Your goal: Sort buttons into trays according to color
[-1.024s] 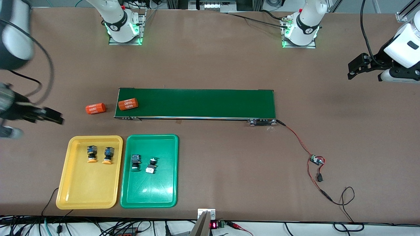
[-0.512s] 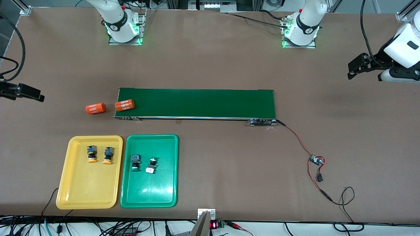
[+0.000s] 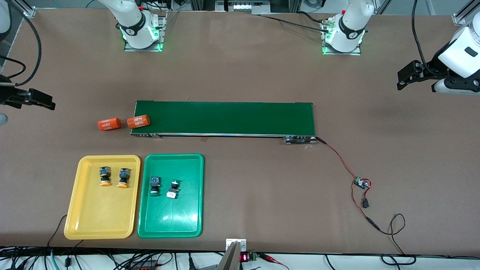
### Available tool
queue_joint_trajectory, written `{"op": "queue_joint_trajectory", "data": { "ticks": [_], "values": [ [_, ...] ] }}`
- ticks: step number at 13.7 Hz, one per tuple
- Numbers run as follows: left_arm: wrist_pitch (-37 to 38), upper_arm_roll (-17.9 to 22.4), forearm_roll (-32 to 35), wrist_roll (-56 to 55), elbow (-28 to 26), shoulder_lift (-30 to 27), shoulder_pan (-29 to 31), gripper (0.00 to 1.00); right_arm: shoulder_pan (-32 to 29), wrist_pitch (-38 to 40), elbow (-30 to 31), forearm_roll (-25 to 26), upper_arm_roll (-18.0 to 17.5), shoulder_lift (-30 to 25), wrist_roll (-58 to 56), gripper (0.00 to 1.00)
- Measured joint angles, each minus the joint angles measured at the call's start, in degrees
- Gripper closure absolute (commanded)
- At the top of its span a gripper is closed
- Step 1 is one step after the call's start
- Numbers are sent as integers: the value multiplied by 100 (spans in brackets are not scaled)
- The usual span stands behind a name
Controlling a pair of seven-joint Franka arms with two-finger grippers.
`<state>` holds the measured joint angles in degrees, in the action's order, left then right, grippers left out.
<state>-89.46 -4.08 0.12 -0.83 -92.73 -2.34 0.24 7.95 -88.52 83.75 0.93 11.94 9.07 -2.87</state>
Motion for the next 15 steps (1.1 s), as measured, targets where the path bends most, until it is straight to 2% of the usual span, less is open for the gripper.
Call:
{"op": "queue_joint_trajectory", "data": {
  "ticks": [4, 15],
  "values": [
    [15, 0, 0, 0, 0, 0, 1, 0, 22, -217, 400, 7, 4, -318, 19, 0],
    [19, 1, 0, 0, 0, 0, 3, 0, 118, -99, 475, 6, 17, -542, 23, 0]
  ]
}}
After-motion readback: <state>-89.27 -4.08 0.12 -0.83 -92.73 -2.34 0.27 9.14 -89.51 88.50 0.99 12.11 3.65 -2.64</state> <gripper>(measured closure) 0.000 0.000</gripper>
